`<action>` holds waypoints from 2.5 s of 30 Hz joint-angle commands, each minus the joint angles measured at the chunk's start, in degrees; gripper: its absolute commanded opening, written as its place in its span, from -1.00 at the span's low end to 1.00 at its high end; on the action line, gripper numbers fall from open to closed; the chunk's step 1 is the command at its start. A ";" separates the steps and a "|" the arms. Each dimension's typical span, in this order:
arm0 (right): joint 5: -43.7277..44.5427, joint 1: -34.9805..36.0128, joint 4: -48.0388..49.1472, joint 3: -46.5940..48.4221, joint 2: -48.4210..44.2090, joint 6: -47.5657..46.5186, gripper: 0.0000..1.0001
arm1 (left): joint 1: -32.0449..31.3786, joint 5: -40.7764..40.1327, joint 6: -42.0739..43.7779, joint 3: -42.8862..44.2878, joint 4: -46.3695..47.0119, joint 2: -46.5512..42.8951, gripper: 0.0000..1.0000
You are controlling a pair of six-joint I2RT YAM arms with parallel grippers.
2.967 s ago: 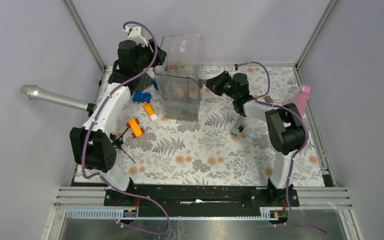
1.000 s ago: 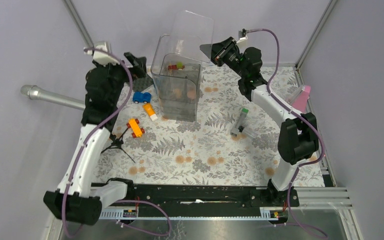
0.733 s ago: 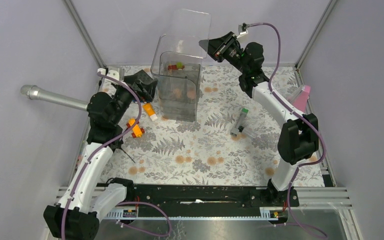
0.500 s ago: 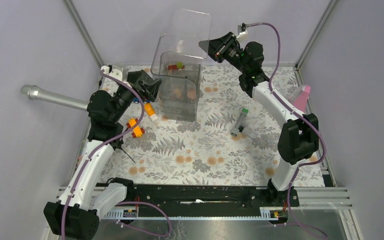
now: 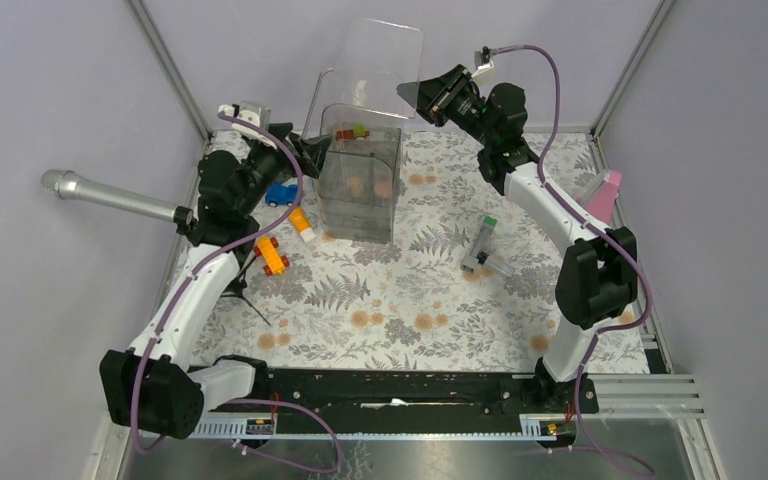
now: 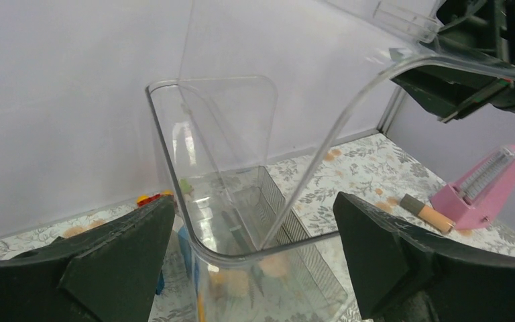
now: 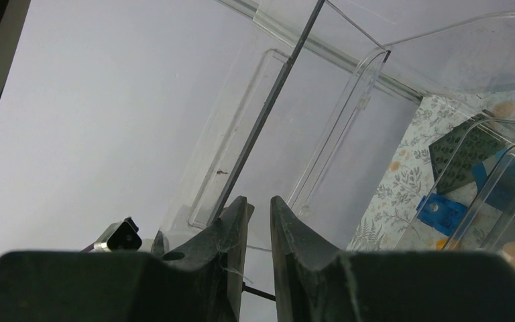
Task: Organize the makeup
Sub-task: Open the storage box from the storage box.
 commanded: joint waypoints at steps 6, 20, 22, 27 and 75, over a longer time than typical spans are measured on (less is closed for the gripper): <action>-2.12 0.41 2.12 3.67 -0.09 -1.34 -0.46 | -0.11 -1.39 -2.96 4.14 8.24 4.21 0.98; -2.41 0.30 2.19 2.81 -0.88 -2.31 -0.39 | -0.11 -2.99 -5.40 4.65 9.22 6.42 0.68; -2.43 0.20 2.19 2.74 -1.06 -2.47 -0.37 | -0.06 -3.17 -5.94 4.48 9.55 6.50 0.65; -2.34 0.20 2.20 2.27 -1.46 -2.74 -0.33 | -0.11 -3.67 -6.61 4.36 9.71 6.45 0.46; -2.52 -1.52 2.46 -3.16 -4.95 -4.57 -0.23 | 2.30 -4.97 -14.35 7.13 6.71 7.74 -0.14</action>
